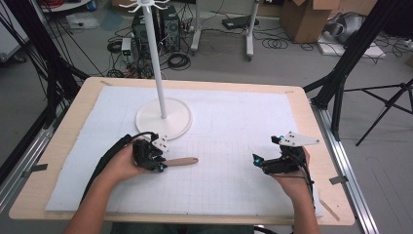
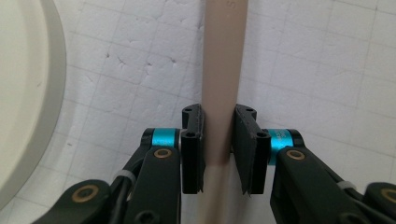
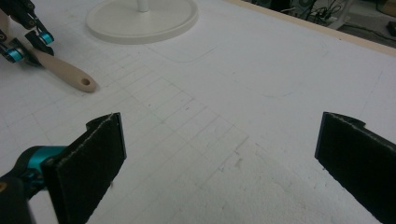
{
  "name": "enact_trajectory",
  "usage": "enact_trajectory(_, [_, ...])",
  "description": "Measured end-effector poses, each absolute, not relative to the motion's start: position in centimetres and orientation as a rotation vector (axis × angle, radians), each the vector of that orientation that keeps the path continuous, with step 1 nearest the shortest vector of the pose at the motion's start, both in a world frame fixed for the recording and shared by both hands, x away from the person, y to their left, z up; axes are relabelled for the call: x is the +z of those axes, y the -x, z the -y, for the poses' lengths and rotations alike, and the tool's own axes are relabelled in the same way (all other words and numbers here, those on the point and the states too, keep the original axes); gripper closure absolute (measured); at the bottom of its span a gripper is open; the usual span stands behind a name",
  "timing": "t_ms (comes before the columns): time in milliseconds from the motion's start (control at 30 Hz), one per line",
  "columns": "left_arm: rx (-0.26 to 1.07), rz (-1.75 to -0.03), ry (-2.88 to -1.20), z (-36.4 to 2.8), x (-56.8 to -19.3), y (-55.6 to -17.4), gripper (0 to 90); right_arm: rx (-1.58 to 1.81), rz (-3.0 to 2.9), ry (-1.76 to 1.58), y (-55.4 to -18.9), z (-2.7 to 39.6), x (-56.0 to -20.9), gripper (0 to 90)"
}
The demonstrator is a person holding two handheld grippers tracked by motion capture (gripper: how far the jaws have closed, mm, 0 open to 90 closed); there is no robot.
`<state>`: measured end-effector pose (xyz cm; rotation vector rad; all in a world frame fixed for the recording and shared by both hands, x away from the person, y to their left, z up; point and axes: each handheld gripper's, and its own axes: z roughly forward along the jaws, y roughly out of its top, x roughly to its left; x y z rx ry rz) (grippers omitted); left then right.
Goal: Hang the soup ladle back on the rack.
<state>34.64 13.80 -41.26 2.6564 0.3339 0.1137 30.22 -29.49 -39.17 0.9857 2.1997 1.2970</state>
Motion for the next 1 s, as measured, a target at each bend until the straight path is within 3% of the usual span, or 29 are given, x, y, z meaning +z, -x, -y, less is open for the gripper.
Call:
enact_trajectory(233, [0.131, -0.375, -2.578, -14.9, -40.4, -34.6, 74.2, 1.296, -2.197, -0.981, -30.3, 29.5, -39.2, 0.7])
enact_trajectory(633, [0.13, -0.473, -2.269, -18.7, -37.6, -33.6, 74.8, 1.293, -2.199, -0.979, -30.3, 29.4, -39.2, 0.7])
enact_trajectory(1000, [0.138, -0.425, -2.133, -20.4, -35.1, -32.9, 74.9, 1.29, -2.202, -0.984, -30.2, 29.3, -39.2, 0.7])
